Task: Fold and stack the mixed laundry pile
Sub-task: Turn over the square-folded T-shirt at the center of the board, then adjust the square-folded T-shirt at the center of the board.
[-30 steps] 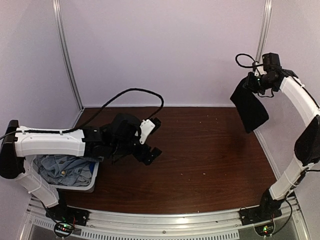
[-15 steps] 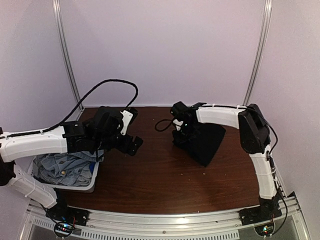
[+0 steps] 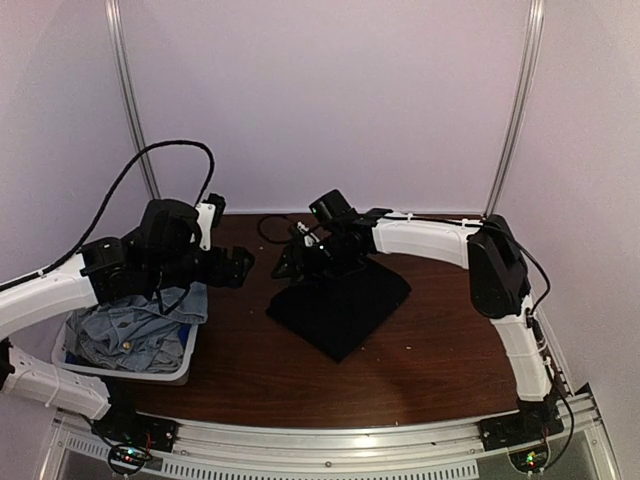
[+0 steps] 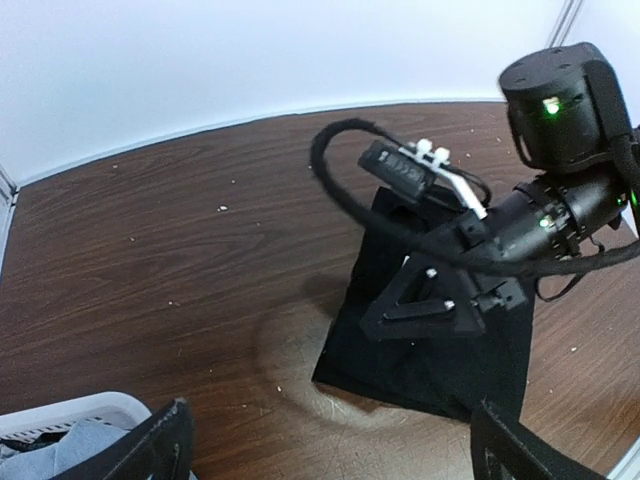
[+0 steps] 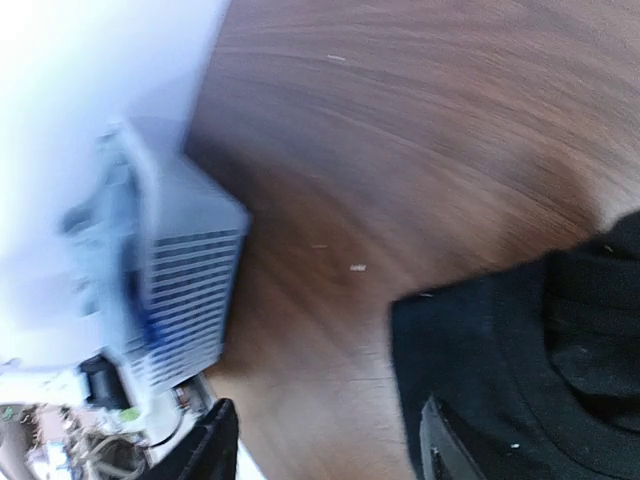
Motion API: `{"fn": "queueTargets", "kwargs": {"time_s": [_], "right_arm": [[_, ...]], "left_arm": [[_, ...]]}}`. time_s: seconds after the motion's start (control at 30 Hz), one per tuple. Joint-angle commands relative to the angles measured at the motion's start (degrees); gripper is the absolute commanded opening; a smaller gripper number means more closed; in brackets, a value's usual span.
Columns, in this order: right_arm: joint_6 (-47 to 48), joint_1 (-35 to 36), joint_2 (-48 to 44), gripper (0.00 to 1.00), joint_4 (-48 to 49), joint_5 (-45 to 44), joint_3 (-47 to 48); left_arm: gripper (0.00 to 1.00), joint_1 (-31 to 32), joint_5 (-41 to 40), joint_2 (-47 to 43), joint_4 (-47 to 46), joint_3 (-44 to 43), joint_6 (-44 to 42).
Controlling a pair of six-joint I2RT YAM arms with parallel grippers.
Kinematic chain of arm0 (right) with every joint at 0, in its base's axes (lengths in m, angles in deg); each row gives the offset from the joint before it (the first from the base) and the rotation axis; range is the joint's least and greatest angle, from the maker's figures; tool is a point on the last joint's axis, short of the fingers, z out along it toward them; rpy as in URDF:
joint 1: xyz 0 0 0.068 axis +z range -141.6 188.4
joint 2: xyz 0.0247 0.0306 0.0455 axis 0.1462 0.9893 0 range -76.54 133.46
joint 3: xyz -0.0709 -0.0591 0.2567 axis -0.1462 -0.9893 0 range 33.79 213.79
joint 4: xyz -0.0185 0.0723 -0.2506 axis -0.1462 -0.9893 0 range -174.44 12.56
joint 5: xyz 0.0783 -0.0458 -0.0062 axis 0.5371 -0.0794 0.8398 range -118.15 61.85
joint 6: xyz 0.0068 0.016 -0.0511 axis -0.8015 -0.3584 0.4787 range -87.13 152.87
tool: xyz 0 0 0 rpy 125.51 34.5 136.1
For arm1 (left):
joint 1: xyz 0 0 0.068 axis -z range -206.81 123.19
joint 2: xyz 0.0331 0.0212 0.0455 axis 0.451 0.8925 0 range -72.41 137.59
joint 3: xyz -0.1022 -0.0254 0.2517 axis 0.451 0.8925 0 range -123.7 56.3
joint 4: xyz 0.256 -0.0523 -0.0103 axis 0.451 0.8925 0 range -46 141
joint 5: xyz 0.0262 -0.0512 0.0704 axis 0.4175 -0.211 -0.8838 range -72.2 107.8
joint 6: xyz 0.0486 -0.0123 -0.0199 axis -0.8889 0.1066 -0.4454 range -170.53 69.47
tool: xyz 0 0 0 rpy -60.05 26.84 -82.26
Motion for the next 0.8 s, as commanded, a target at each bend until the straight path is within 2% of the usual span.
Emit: {"fn": "queueTargets", "kwargs": {"time_s": [0.0,0.07,0.1,0.23,0.37,0.53,0.77], "right_arm": [[-14.2,-6.5,-10.4,0.64,27.1,19.7,-10.2],[-17.0,-10.7,-13.6,0.60,33.2,21.7,-16.0],[-14.8,-12.5,-14.1,0.57,31.3,21.5,-16.9],[0.9,-17.7,-12.0,0.45,10.8,14.4,-15.9],[8.0,-18.7,-8.6,0.39,3.1,9.8,-17.7],[9.8,-18.8,-10.4,0.38,3.1,4.8,-26.4],[5.6,-16.6,-17.9,0.38,7.8,4.0,-43.3]], "left_arm": [[0.98,-1.1,4.5,0.9,0.1,0.0,3.4],[0.98,-1.1,8.5,4.2,-0.4,-1.4,2.4],[0.98,-1.1,11.0,6.1,-1.1,-2.1,1.8],[0.98,-0.8,20.0,16.3,-1.9,-6.8,1.4],[0.97,0.1,25.2,26.6,-2.2,-12.6,0.5],[0.89,0.3,28.9,38.5,-0.1,-18.5,0.6],[0.75,-4.0,28.1,46.5,3.6,-19.1,1.0]]}}
